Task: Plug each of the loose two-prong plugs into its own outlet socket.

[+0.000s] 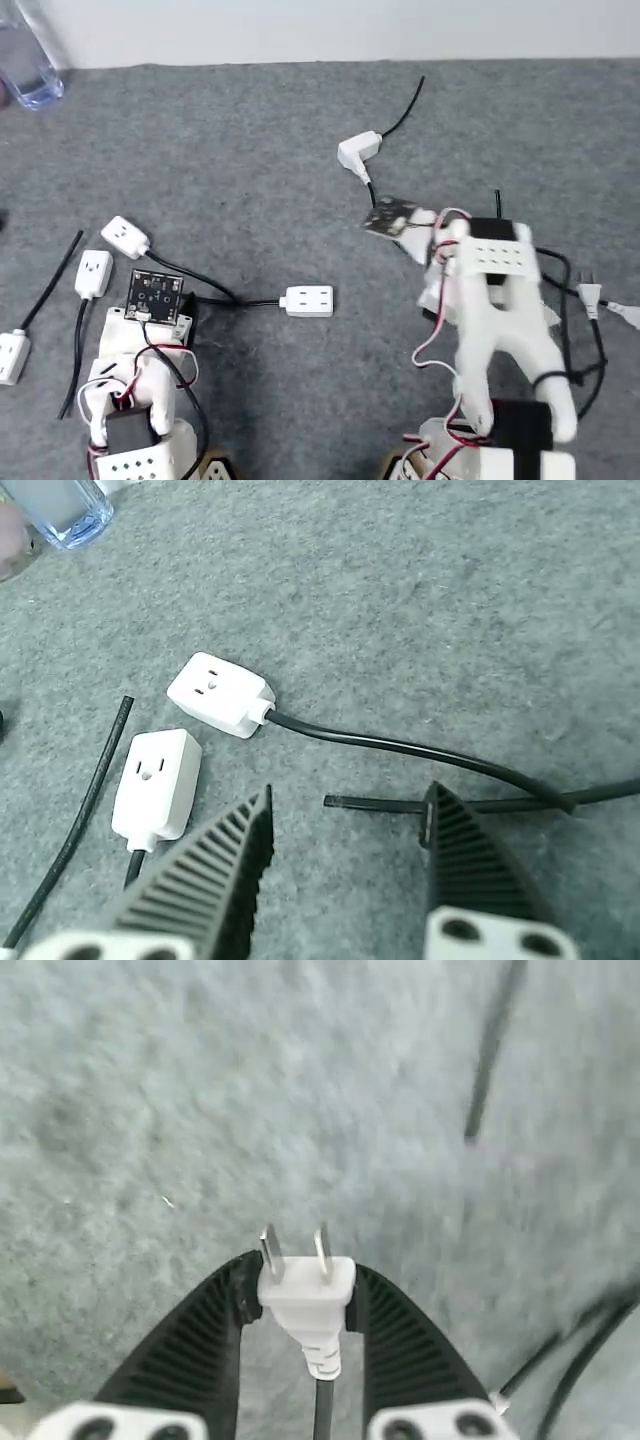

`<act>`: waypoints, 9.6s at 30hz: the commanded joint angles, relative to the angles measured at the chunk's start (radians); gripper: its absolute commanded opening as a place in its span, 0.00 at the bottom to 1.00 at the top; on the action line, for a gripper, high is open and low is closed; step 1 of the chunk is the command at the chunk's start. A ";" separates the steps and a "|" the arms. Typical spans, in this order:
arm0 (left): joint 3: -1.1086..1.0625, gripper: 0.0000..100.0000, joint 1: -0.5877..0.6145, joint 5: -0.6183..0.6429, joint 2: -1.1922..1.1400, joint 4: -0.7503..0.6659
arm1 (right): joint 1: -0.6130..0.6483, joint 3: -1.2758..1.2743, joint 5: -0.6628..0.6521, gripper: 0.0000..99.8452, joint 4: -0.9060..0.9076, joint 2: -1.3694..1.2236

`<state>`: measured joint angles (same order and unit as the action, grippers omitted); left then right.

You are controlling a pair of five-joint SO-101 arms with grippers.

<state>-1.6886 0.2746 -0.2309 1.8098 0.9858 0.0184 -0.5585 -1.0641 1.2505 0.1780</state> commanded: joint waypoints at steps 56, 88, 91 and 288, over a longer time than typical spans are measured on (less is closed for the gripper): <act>0.005 0.23 -0.008 -0.012 0.014 0.008 | 0.116 -0.060 -0.394 0.20 -0.145 -0.085; 0.005 0.23 -0.008 -0.012 0.014 0.008 | 0.211 -0.015 -0.373 0.20 -0.205 -0.251; 0.005 0.23 -0.008 -0.012 0.014 0.008 | 0.222 -0.014 -0.345 0.20 -0.214 -0.251; 0.186 0.01 -0.839 1.022 0.015 -0.420 | 0.731 0.362 0.385 0.01 0.268 0.754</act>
<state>-1.5075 -0.5646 0.8017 1.8113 0.5485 0.7380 -0.2885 -0.6912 1.5205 0.9022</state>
